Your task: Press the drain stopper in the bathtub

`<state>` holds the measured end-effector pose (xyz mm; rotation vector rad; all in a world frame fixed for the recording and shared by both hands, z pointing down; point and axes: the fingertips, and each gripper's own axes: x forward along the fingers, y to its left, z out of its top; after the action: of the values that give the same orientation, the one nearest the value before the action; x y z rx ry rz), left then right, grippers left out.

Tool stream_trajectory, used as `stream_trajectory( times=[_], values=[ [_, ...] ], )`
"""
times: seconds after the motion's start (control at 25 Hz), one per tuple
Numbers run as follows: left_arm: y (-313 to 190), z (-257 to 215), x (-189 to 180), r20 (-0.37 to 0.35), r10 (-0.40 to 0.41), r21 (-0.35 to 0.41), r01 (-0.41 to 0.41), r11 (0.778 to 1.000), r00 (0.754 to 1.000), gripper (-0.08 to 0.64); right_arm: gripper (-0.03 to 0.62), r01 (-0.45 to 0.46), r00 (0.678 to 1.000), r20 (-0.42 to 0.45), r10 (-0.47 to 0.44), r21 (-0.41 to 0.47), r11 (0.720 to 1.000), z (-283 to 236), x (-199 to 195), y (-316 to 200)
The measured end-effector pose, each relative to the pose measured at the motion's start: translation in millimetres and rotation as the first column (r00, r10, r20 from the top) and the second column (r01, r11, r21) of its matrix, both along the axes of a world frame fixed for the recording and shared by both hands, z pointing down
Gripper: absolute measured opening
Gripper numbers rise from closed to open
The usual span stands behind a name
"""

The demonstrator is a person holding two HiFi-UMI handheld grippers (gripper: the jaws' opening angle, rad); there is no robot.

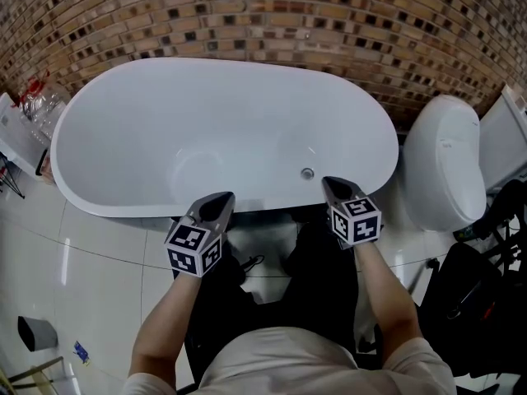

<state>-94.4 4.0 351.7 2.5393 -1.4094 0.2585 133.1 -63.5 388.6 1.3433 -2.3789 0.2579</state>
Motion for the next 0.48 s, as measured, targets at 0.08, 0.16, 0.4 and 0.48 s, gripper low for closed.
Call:
stream_trajectory(
  times=[0.08, 0.16, 0.4, 0.48],
  values=[
    [6, 3, -4, 0.003, -0.005, 0.018, 0.005, 1.000, 1.000, 0.006, 0.015, -0.010, 1.000, -0.006, 0.010, 0.007, 1.000, 8, 3, 4],
    [10, 6, -12, 0.005, -0.020, 0.025, 0.020, 0.999, 1.000, 0.008, 0.015, -0.012, 1.000, -0.009, 0.012, 0.013, 1.000, 12, 3, 6],
    [18, 25, -35, 0.009, -0.083, 0.005, 0.083, 0.997, 0.997, 0.007, 0.014, -0.047, 0.998, 0.045, 0.046, 0.024, 0.999, 8, 9, 0],
    [23, 35, -41, 0.007, -0.102, -0.006, 0.102, 0.995, 0.995, 0.007, 0.014, -0.067, 0.995, 0.075, 0.066, 0.007, 0.998, 12, 14, 0]
  ],
)
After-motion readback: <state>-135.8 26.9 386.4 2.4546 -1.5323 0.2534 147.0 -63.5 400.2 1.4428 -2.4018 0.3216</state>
